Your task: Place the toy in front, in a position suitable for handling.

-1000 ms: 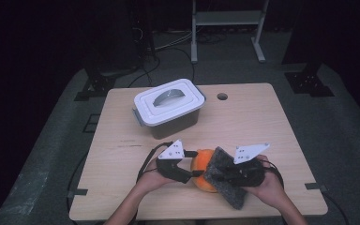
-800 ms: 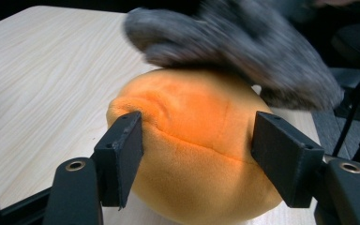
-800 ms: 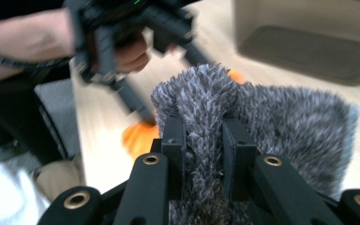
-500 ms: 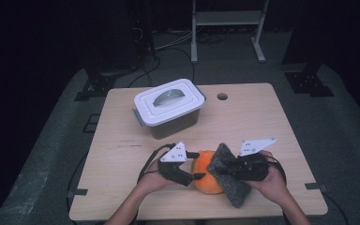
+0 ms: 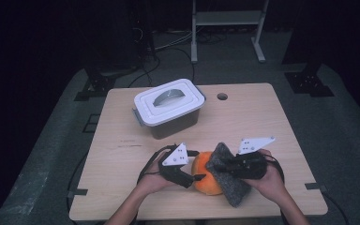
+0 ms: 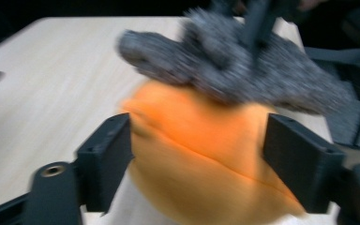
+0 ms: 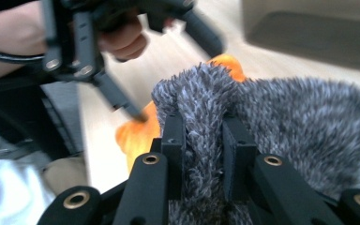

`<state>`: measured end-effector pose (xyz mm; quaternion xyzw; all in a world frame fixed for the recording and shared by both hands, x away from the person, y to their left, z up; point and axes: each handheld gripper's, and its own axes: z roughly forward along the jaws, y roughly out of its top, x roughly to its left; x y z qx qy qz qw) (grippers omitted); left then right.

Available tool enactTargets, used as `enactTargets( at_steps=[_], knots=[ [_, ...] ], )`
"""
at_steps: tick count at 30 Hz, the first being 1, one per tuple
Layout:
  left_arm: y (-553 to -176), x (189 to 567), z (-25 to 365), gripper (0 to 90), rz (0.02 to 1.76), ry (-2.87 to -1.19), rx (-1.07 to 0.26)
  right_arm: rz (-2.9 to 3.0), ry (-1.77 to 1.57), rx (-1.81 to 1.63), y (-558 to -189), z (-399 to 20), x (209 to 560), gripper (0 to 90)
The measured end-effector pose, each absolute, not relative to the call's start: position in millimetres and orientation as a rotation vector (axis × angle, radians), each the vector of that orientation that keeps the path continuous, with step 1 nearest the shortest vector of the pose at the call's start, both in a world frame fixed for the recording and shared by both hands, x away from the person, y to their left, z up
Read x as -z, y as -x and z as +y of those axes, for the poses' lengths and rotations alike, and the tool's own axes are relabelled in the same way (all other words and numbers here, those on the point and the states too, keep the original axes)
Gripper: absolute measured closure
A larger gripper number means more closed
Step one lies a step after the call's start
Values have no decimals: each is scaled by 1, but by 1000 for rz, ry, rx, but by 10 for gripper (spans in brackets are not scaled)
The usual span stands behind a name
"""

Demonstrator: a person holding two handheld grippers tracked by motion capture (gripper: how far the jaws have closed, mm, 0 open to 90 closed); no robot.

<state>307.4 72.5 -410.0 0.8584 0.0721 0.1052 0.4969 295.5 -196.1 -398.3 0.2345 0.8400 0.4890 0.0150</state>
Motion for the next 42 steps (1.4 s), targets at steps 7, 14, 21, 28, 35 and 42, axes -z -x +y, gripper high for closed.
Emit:
enactTargets(
  at_steps=[7,14,21,28,35,42],
  knots=[
    [-304,414,69,306,119,-2106,-236,2631,-679,-1480,-287,-190,390,733],
    [-300,414,67,315,63,-2111,-242,2595,-657,-1477,-290,-185,385,732],
    [-301,413,68,298,67,-2110,-239,2561,-767,-1482,-297,-209,393,731],
    [-307,412,73,287,118,-2112,-244,2605,-770,-1497,-297,-209,399,733],
    [-311,412,76,283,201,-2111,-233,2646,-755,-1498,-292,-202,401,733],
    [-305,411,68,285,173,-2112,-176,2679,-702,-1491,-289,-195,400,733]
  ],
)
